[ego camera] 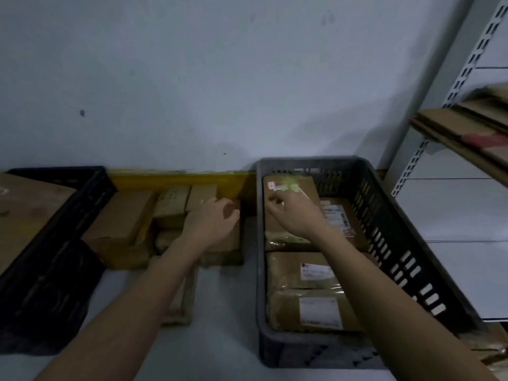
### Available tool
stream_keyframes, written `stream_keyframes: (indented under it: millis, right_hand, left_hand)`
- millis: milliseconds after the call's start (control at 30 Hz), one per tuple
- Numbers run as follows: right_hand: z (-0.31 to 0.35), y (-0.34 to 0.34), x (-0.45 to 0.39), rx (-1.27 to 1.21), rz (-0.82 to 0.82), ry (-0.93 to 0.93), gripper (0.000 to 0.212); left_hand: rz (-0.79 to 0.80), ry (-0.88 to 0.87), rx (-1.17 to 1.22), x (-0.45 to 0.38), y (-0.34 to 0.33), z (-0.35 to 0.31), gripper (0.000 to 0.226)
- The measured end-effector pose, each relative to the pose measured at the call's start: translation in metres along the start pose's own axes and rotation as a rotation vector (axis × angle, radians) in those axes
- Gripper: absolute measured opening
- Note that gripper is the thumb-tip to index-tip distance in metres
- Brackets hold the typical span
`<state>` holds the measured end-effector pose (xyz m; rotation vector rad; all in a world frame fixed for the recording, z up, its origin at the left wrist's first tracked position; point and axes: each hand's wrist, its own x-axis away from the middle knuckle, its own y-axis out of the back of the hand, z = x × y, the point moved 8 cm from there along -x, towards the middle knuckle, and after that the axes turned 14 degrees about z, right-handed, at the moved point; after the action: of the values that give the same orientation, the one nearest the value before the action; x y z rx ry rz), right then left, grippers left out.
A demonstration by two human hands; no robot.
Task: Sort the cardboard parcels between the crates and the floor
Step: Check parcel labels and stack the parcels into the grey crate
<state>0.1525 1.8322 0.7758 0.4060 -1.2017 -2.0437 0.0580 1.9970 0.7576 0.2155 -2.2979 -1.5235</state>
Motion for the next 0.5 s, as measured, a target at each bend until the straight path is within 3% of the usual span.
stream_keyframes:
  millis: [167,267,400,500]
  right_hand:
    - [0.069,-0.041,-0.016,0.009,0.098,0.081,0.040]
    - [0.099,-0.077,-0.025,-0.144,0.199,0.081,0.038]
    - [0.123,-0.140,-0.030,-0.287,0.318,-0.036,0.028]
    - [0.128,-0.198,-0.022,-0.375,0.428,-0.143,0.018]
  left_hand:
    - [0.017,0.111,0.109,0.020,0.003,0.099,0.054]
    - [0.071,0.216,0.232,0.039,-0.008,0.160,0.046]
    - [0.120,0.264,0.466,0.072,-0.040,0.214,0.016]
    - [0.179,0.364,0.628,0.089,-0.081,0.247,0.007]
